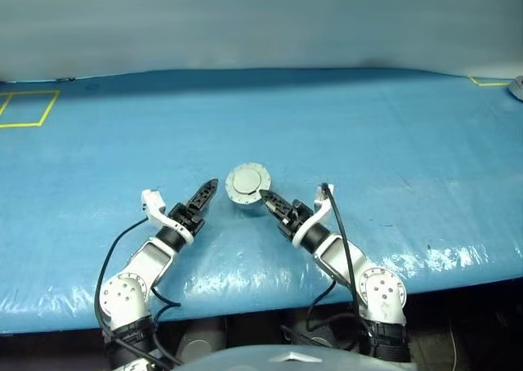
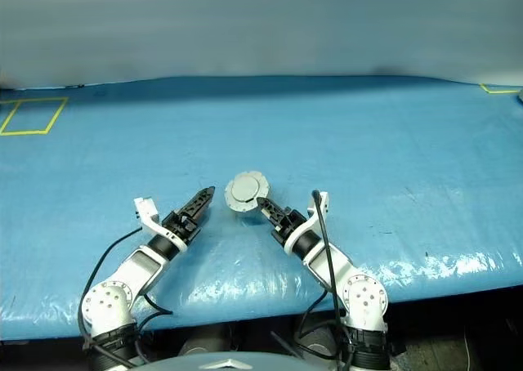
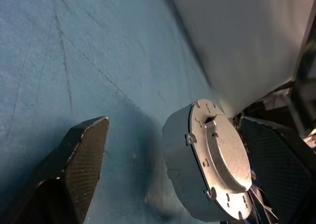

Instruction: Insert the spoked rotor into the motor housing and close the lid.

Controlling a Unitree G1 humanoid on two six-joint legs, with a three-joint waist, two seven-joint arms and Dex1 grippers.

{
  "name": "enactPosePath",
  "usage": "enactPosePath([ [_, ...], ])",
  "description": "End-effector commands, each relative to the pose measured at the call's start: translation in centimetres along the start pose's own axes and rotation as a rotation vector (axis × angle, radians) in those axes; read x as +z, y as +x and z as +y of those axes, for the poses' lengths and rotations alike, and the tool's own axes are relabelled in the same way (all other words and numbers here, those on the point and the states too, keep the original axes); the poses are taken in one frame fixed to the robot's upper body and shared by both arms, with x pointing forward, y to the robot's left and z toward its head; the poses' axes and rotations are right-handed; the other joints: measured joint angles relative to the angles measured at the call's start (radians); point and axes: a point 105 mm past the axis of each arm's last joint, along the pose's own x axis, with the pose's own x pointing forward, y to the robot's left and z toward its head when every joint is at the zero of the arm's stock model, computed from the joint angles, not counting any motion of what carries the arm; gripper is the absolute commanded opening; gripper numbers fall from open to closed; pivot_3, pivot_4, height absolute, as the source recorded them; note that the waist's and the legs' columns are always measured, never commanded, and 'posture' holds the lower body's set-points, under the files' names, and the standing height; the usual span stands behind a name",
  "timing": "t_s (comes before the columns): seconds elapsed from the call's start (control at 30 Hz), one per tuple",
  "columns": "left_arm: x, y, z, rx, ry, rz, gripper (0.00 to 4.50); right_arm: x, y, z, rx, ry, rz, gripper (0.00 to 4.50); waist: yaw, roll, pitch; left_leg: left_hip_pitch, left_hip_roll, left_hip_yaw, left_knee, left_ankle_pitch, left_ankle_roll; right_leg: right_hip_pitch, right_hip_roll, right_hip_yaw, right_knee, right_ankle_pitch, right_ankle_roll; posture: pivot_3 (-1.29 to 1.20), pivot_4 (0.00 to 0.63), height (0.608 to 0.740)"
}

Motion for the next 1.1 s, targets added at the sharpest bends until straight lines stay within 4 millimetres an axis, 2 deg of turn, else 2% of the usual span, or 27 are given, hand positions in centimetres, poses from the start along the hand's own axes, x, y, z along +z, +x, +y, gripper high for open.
enactPosePath([
  [0.03,-0.5,-0.3,-1.7,-0.095,-0.18,-0.021,4.5,0.2,0.9,4.4,0.18,0.022,-0.028,1.17,0.0,0.0,0.0,0.0,0.0,0.0,0.0,0.0,0.0,0.0,0.0,0.0,0.0,0.0,0.0,0.0,0.15,0.74],
  [0.13,-1.3,-0.6,-2.9,-0.175,-0.323,0.0,4.5,0.1,1.2,5.1,0.204,0.018,-0.02,1.17,0.0,0.0,0.0,0.0,-0.001,0.001,0.0,0.0,0.0,0.0,-0.001,0.001,0.0,0.0,0.0,0.0,0.15,0.74],
  [0.3,-2.7,-0.7,-3.9,-0.209,-0.416,0.054,4.5,-0.6,1.5,6.0,0.235,0.013,0.017,1.17,0.001,0.0,0.0,0.0,-0.001,0.001,0.001,0.0,0.0,0.0,0.0,0.001,0.0,0.0,0.0,0.0,0.15,0.74],
  [0.47,-3.0,-0.5,-4.3,-0.225,-0.436,0.066,4.5,-1.4,1.5,6.3,0.243,0.009,0.049,1.17,0.001,0.0,0.0,0.0,-0.001,0.001,0.001,0.0,0.0,0.0,0.0,0.001,0.0,0.001,-0.003,0.0,0.15,0.74],
  [0.73,-2.1,0.1,-4.5,-0.262,-0.429,0.01,4.5,-3.1,1.1,6.1,0.237,0.018,0.117,1.17,0.001,0.0,0.0,0.0,0.0,0.002,0.001,0.0,0.0,0.0,0.0,0.001,0.0,0.0,-0.005,0.0,0.15,0.74],
  [0.93,-3.0,0.8,-4.2,-0.223,-0.407,0.049,4.5,-3.2,1.1,6.2,0.242,0.023,0.125,1.17,0.001,0.0,0.0,0.0,0.0,0.002,0.002,0.0,0.0,0.001,0.0,0.002,0.0,-0.002,-0.008,0.0,0.15,0.74],
  [1.0,-3.4,1.1,-4.5,-0.226,-0.409,0.066,4.12,-3.2,1.1,6.3,0.246,0.025,0.124,1.17,0.001,0.0,0.0,0.0,0.0,0.002,0.002,0.0,0.0,0.001,0.0,0.001,0.0,-0.002,-0.008,0.0,0.15,0.74],
  [1.1,-3.0,1.1,-4.4,-0.23,-0.407,0.031,3.28,-3.1,1.0,6.3,0.247,-0.002,0.124,1.17,0.0,0.0,0.0,0.0,0.0,0.002,0.002,0.0,0.0,0.001,0.001,0.001,0.0,-0.002,-0.008,0.0,0.15,0.74],
])
